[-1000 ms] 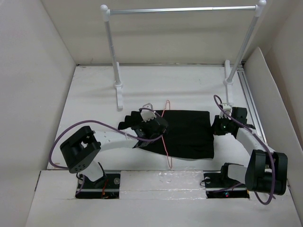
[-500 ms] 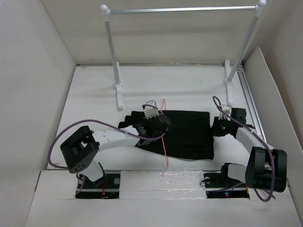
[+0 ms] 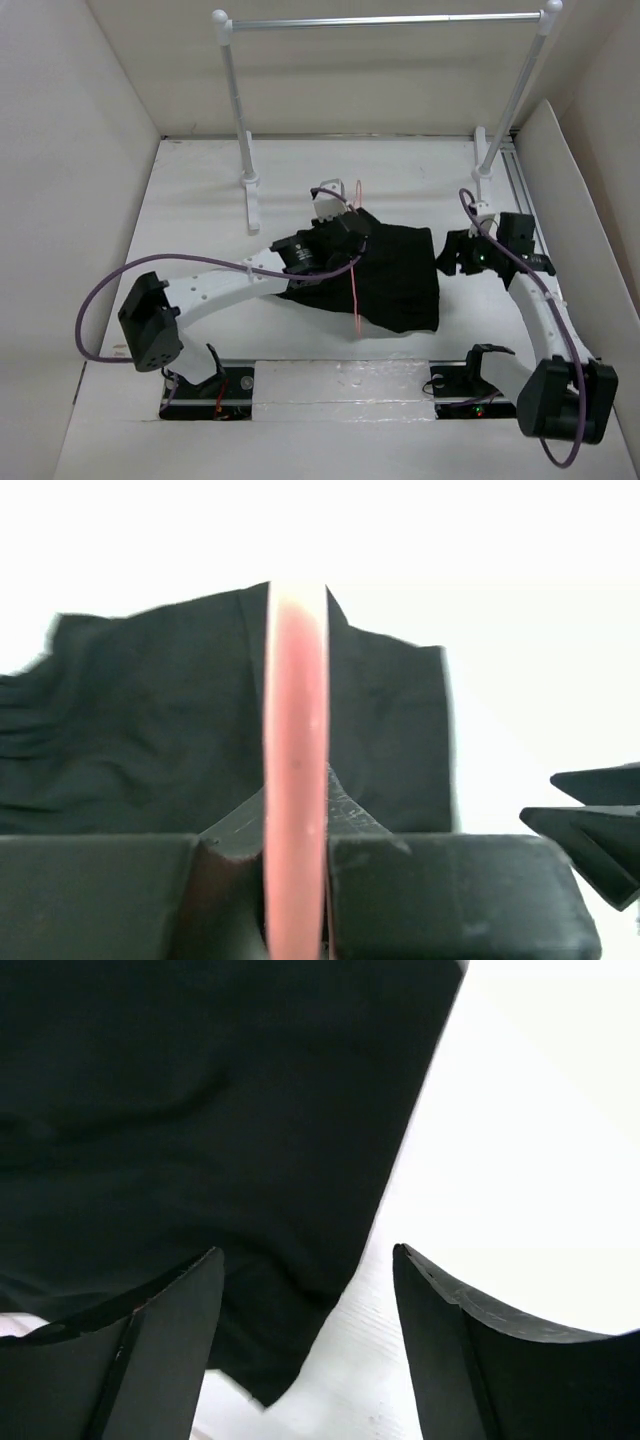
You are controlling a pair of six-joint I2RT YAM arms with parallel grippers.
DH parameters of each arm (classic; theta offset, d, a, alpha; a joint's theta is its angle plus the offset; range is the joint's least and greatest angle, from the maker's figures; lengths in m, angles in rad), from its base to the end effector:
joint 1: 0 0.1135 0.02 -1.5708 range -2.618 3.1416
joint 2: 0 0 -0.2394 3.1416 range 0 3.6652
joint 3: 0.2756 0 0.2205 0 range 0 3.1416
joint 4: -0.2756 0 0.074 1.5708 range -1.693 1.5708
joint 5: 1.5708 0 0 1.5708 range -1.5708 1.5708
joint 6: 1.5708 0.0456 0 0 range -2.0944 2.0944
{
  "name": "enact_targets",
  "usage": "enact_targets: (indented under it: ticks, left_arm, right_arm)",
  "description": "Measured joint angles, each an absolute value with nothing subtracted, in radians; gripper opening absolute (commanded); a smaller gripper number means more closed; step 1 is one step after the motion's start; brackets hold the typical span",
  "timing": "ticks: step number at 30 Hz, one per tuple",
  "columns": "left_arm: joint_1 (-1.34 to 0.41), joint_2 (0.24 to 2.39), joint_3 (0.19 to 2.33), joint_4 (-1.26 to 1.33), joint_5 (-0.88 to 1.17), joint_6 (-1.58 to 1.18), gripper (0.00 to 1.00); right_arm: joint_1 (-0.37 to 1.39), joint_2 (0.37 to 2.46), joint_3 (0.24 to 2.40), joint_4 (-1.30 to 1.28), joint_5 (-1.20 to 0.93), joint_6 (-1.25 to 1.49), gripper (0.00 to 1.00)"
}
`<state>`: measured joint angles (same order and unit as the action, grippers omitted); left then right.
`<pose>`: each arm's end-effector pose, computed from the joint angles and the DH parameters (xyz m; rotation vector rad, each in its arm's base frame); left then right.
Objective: Place the trousers on the hanger
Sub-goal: Place trousers on hanger
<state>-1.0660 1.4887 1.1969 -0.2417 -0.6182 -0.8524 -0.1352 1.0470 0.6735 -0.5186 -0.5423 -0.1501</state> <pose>0.1762 -0.2643 0.2920 -0.1501 2.0395 -0.5713 0.1921 -0.0024 0.2112 -0.2480 2.3477 0.5286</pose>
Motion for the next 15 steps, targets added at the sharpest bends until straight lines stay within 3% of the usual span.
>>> enact_targets:
  ticks: [7, 15]
  left_arm:
    - [-1.066, 1.414, 1.450, -0.366, -0.609, -0.780, 0.00]
    - [-1.054, 1.458, 1.742, -0.534, -0.537, -0.714, 0.00]
  right_arm:
    - [0.051, 0.841, 1.066, -0.633, -0.577, -0.047, 0.81]
    - [0.358, 0.811, 1.229, -0.540, -0.569, 0.214, 0.82]
